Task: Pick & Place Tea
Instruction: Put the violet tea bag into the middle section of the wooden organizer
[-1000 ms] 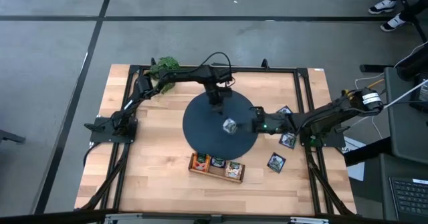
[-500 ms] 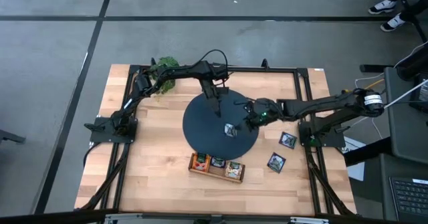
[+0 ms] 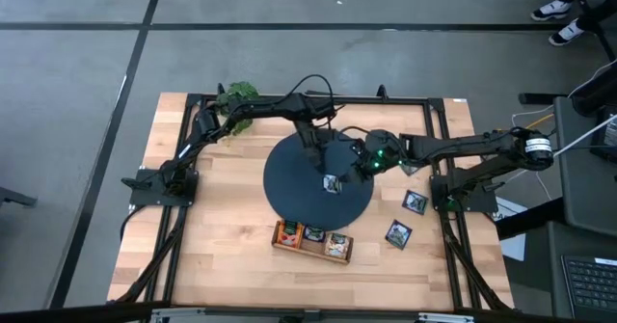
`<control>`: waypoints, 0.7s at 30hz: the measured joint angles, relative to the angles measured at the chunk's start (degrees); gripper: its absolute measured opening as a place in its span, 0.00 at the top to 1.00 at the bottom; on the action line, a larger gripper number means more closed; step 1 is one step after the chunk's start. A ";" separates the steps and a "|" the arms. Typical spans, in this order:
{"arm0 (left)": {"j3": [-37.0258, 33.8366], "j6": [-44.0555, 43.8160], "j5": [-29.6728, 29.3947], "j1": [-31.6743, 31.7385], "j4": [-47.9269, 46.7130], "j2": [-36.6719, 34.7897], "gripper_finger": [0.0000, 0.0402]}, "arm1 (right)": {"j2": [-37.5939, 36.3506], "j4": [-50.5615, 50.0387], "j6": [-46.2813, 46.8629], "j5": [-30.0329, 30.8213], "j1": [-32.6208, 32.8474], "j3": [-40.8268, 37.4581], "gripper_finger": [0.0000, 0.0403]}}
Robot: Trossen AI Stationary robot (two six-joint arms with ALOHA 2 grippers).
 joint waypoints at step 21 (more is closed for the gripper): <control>0.04 -0.60 0.71 -2.66 6.09 -0.07 0.77 | 0.00 0.04 -0.18 2.66 -2.39 -0.02 1.00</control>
